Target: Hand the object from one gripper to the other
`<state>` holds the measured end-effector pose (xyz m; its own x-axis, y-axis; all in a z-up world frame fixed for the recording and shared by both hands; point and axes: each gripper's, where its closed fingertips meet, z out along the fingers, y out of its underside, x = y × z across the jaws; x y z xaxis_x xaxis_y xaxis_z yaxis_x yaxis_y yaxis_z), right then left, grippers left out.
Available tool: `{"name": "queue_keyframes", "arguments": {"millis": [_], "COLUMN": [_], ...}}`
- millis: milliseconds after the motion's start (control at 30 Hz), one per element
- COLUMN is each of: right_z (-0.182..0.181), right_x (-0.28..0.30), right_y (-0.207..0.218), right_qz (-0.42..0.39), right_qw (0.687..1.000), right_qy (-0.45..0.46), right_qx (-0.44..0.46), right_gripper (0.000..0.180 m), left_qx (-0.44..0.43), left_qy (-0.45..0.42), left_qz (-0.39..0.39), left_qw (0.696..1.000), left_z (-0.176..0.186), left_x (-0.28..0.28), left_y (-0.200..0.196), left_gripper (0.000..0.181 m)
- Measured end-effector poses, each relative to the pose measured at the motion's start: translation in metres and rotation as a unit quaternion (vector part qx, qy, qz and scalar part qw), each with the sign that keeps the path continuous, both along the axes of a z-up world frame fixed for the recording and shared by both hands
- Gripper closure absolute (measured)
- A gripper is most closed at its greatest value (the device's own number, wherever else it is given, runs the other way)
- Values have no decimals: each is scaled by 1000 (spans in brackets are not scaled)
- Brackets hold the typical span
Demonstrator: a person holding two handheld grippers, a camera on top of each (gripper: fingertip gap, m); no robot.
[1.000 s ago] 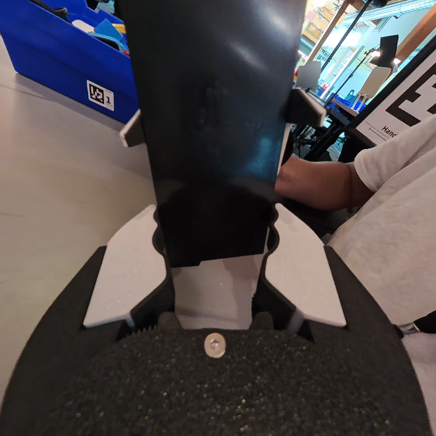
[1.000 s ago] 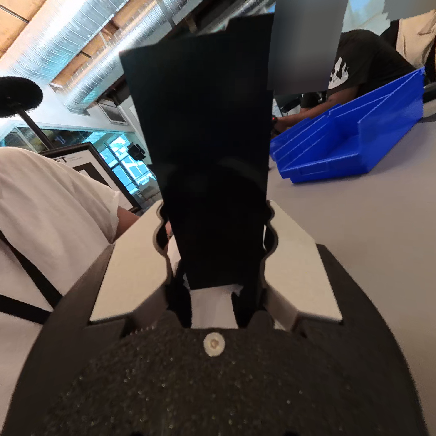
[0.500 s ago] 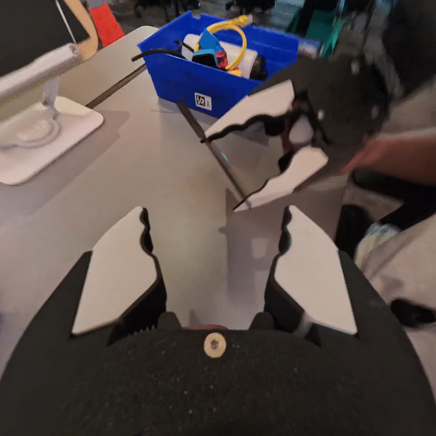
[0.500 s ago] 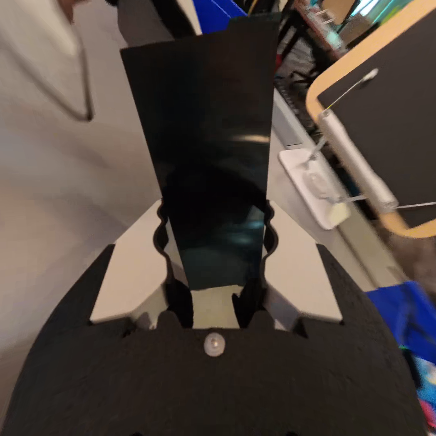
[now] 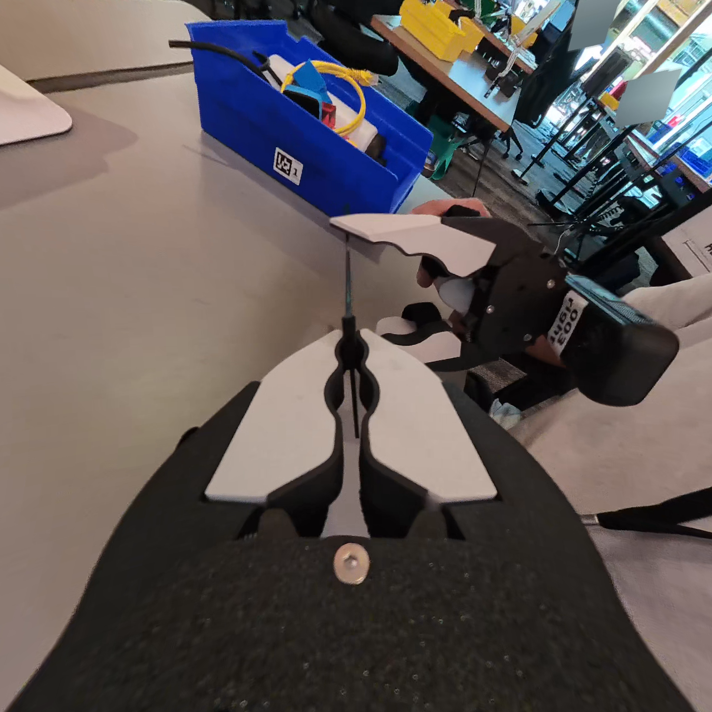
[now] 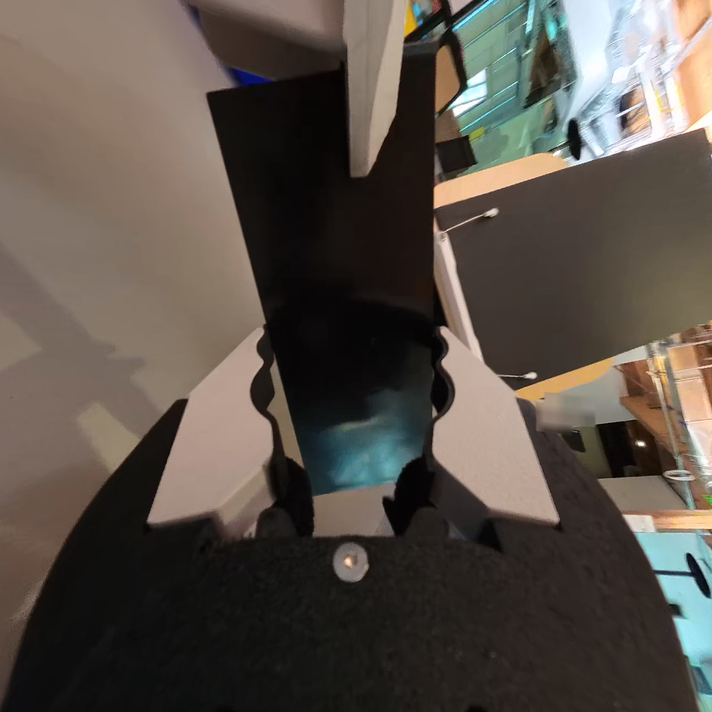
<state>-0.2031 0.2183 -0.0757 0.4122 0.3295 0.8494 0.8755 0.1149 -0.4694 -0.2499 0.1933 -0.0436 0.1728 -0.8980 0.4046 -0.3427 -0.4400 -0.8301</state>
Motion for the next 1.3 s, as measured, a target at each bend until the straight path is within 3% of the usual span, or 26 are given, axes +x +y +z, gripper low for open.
{"name": "queue_keyframes", "arguments": {"millis": [33, 133, 233, 333, 367, 433, 467, 533, 567, 600, 667, 700, 733, 900, 933, 1067, 1167, 1300], "right_z": [3, 5, -13, -12, -9, 3, 19, 54, 60, 62, 54, 50, 44, 30, 27, 10, 6, 14], "right_x": [0, 2, 19, 39, 42, 31, 24, 28, 33, 35, 33, 30, 29, 37, 40, 51, 53, 33], "right_y": [0, -1, 7, 13, 13, -2, -17, -30, -30, -29, -29, -31, -31, -20, -16, 0, 5, -1], "right_qz": [2, 12, -3, 10, 27, 131, 213, 295, 304, 307, 298, 295, 285, 242, 229, 159, 123, 120], "right_qw": [1000, 996, 993, 951, 922, 834, 771, 632, 600, 591, 607, 614, 621, 581, 575, 596, 620, 637], "right_qy": [5, 20, 119, 291, 358, 478, 534, 646, 670, 677, 658, 648, 639, 659, 668, 677, 670, 657], "right_qx": [23, 83, -5, -105, -145, -242, -275, -309, -314, -314, -331, -341, -354, -413, -413, -402, -388, -385], "right_gripper": [97, 104, 90, 91, 93, 96, 100, 111, 115, 120, 133, 147, 172, 179, 179, 179, 179, 179], "left_qx": [5, 22, 54, 41, 32, 6, -11, -38, -47, -54, -53, -50, -50, -12, 15, 181, 296, 407], "left_qy": [-6, -10, 0, -61, -85, -130, -158, -223, -242, -246, -231, -223, -216, -149, -124, 13, 133, 257], "left_qz": [0, 0, 37, 25, 14, -13, -30, -56, -67, -77, -85, -89, -91, -62, -34, 87, 107, 75], "left_qw": [1000, 1000, 998, 997, 996, 991, 987, 972, 967, 965, 968, 970, 971, 987, 992, 980, 940, 873], "left_z": [2, 3, 4, 21, 26, 33, 36, 45, 46, 45, 36, 32, 29, 3, -4, -26, -36, -54], "left_x": [0, -8, -31, -51, -55, -59, -60, -62, -62, -62, -57, -54, -50, -42, -41, -43, -40, -26], "left_y": [1, 10, 37, 45, 44, 41, 38, 34, 32, 31, 29, 27, 26, 33, 41, 77, 80, 67], "left_gripper": [179, 179, 179, 179, 179, 179, 179, 180, 180, 180, 180, 180, 179, 176, 170, 77, 71, 58]}}
